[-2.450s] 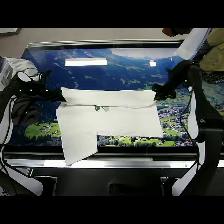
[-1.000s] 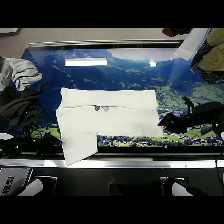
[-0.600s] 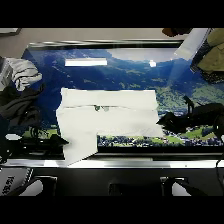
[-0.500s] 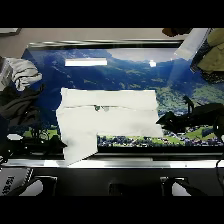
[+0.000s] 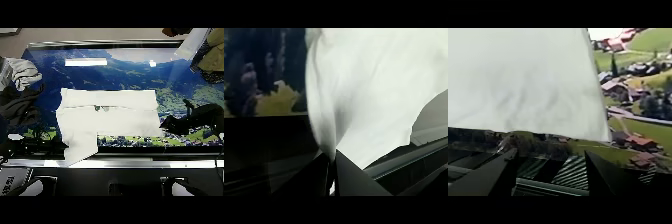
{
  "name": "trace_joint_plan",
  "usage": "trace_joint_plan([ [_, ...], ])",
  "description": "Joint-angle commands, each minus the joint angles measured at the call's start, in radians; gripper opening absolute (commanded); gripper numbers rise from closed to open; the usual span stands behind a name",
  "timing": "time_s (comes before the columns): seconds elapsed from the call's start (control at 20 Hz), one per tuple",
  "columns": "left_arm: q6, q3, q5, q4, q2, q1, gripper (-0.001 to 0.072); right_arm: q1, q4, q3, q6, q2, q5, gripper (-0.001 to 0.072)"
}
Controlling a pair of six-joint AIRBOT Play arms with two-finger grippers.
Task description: Fold the clothes and pants, and hang the long-sleeved shirts on hangers.
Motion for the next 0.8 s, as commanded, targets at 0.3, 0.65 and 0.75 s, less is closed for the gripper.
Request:
trace_joint_plan([
  [0.3,0.008,0.001,-0.011,0.0,0.0,0.0,0.002,0.0,-0.048,0.001,0.006,-0.163,0.032,0.0479],
  [0.65,0.008,0.001,-0.011,-0.001,0.0,0.0,0.002,0.001,0.042,-0.033,0.007,-0.164,0.084,0.0477],
  [0.75,0.008,0.001,-0.01,-0.001,0.0,0.0,0.002,0.001,0.05,-0.048,0.006,-0.164,0.063,0.0474],
])
